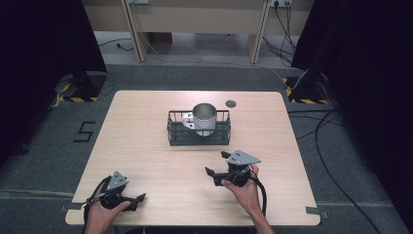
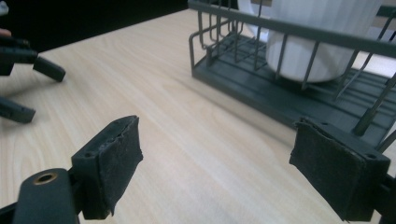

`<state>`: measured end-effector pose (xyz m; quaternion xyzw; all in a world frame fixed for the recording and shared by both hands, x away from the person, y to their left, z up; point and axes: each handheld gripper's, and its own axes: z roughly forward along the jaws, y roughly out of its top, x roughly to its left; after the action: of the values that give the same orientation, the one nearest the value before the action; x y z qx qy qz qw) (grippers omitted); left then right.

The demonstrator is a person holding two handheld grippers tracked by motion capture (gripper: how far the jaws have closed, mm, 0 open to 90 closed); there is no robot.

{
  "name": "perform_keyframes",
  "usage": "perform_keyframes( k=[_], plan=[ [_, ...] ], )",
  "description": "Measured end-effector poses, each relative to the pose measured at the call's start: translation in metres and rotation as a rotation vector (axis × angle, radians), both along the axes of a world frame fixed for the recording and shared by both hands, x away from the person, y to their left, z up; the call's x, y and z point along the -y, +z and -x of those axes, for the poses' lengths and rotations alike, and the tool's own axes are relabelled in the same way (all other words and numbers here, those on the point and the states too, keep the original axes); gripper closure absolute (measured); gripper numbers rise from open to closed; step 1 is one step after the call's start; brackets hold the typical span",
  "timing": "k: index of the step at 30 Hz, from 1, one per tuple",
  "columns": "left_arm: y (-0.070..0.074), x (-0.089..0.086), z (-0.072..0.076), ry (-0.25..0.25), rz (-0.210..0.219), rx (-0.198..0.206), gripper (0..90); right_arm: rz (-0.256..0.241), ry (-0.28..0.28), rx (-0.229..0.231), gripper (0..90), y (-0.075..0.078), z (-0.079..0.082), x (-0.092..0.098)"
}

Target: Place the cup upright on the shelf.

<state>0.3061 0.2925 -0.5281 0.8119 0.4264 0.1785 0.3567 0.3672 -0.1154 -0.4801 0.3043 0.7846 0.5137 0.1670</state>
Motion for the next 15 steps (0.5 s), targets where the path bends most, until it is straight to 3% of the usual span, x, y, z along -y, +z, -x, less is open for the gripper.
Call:
perform_keyframes(
  k=[7,15],
  plan=[
    [0.000,0.000,0.000,0.001,0.001,0.000,0.9,0.053,0.021,-0.007,15.7,-0.007,0.013,-0.002],
    [0.000,0.000,0.000,0.001,0.001,0.000,0.9,0.055,0.041,-0.026,16.7,-0.012,0.023,-0.003]
  ],
)
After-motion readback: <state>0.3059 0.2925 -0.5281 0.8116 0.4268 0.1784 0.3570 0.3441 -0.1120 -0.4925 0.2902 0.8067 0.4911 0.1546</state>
